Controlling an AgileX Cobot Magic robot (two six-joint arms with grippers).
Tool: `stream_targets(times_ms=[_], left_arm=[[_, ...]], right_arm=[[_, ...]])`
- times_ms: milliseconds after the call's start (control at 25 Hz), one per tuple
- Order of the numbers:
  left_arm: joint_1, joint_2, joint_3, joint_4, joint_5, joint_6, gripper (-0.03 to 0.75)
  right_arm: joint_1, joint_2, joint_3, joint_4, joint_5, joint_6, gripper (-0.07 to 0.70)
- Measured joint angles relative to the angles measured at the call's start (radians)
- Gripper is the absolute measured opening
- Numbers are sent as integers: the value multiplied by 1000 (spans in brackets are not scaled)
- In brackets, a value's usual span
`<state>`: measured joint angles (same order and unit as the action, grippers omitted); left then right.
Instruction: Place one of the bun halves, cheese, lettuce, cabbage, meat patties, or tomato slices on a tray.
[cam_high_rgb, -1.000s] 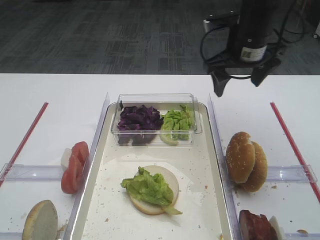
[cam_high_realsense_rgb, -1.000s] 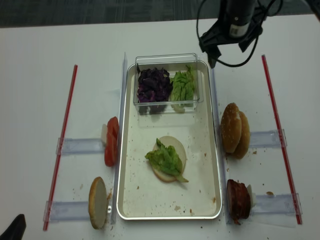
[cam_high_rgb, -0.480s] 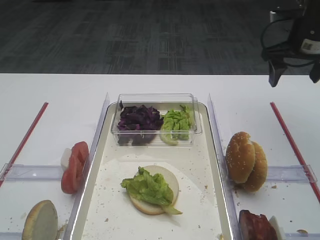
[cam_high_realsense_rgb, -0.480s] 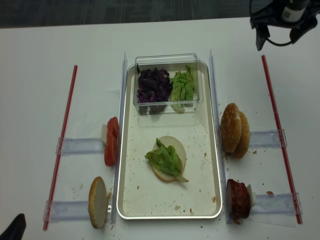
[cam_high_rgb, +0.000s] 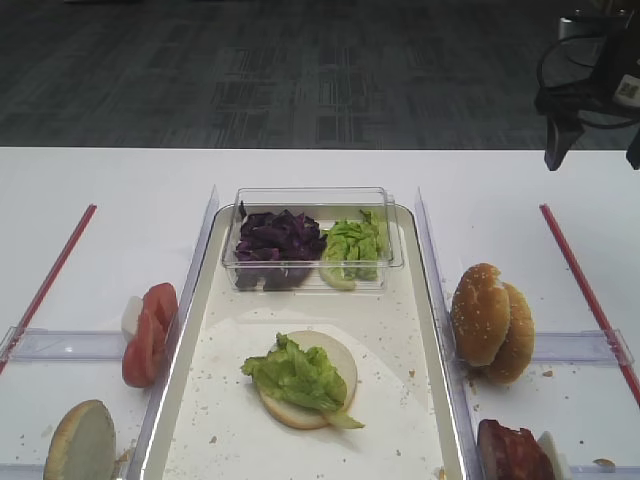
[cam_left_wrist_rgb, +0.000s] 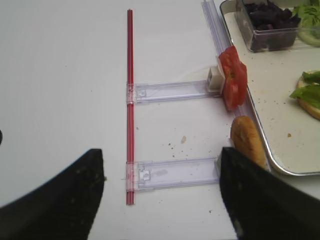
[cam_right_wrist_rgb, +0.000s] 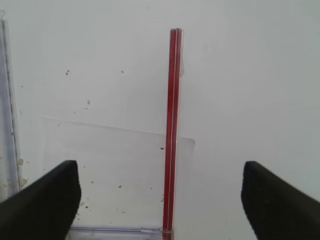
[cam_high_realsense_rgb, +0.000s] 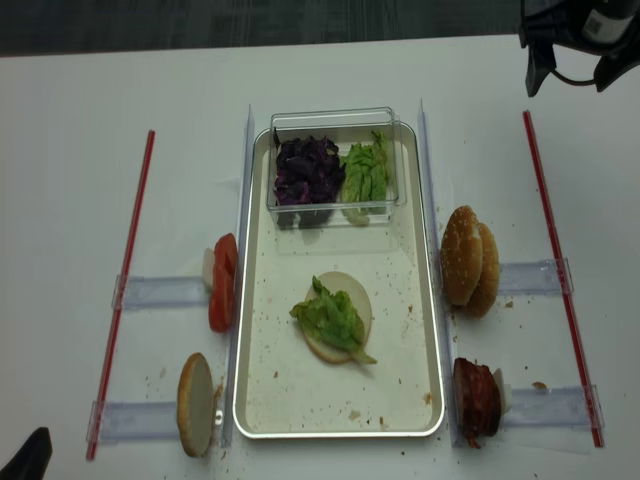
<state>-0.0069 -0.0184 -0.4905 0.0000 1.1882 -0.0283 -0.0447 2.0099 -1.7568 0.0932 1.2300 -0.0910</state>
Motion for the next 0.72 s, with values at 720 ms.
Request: stream_targets(times_ms=[720], left_arm=[[0, 0, 0, 0, 0, 0, 454]], right_arm=[[0, -390, 149, -1, 12, -29, 664]])
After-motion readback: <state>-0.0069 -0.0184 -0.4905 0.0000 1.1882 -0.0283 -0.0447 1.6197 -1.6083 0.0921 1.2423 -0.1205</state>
